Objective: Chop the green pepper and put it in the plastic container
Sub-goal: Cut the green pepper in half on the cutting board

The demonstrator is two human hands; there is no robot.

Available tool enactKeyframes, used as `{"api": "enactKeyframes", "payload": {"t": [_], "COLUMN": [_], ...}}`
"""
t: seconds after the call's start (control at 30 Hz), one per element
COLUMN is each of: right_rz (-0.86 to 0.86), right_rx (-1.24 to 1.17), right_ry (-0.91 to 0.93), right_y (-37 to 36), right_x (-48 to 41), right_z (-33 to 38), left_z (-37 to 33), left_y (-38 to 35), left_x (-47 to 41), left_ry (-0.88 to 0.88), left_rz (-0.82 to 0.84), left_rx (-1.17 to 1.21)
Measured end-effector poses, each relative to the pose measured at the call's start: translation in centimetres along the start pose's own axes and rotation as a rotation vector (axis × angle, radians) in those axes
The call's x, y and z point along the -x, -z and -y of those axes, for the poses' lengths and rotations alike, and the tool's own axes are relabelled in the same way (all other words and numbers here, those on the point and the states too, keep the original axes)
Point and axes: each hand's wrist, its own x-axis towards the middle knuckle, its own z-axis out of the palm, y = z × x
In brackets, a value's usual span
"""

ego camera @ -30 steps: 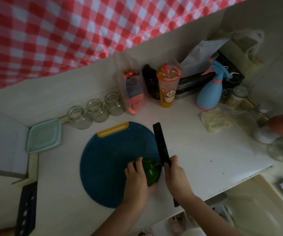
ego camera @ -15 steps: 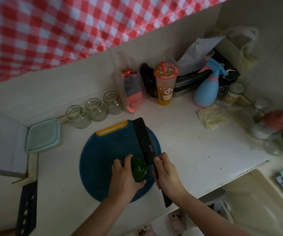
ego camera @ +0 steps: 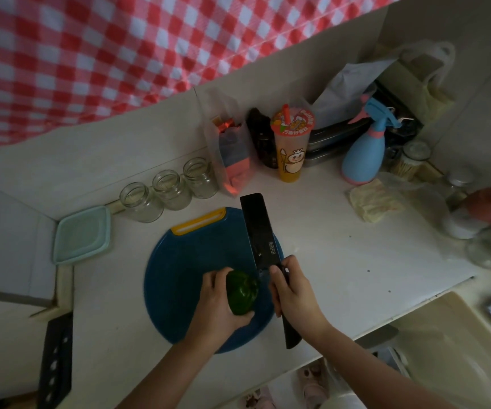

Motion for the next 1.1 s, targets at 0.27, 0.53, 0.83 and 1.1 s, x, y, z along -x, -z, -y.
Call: {"api": "enactKeyframes", "payload": {"t": [0.27, 0.53, 0.83, 1.1], "right_rz": [0.128, 0.219, 0.103, 0.219], "right_rx": [0.610, 0.743, 0.217, -0.091], "right_ry": [0.153, 0.045, -0.009, 0.054], "right_y": [2.3, 1.2, -0.7, 0.6], "right_x": [0.1, 1.8, -0.3, -2.6], "right_z": [-0.8, -1.3, -0.6, 2.0], "left_z": [-1.5, -2.1, 0.7, 2.1], "left_y": [1.8, 2.4, 1.3, 4.6], "left_x": [-2.0, -3.5, -1.4, -0.7], "left_ry": [0.201, 0.166, -0.026, -0.021], "left_rz": [0.043, 0.311, 0.130, 0.346], "left_rx": [-0.216, -0.371, -0.168, 0.211]}}
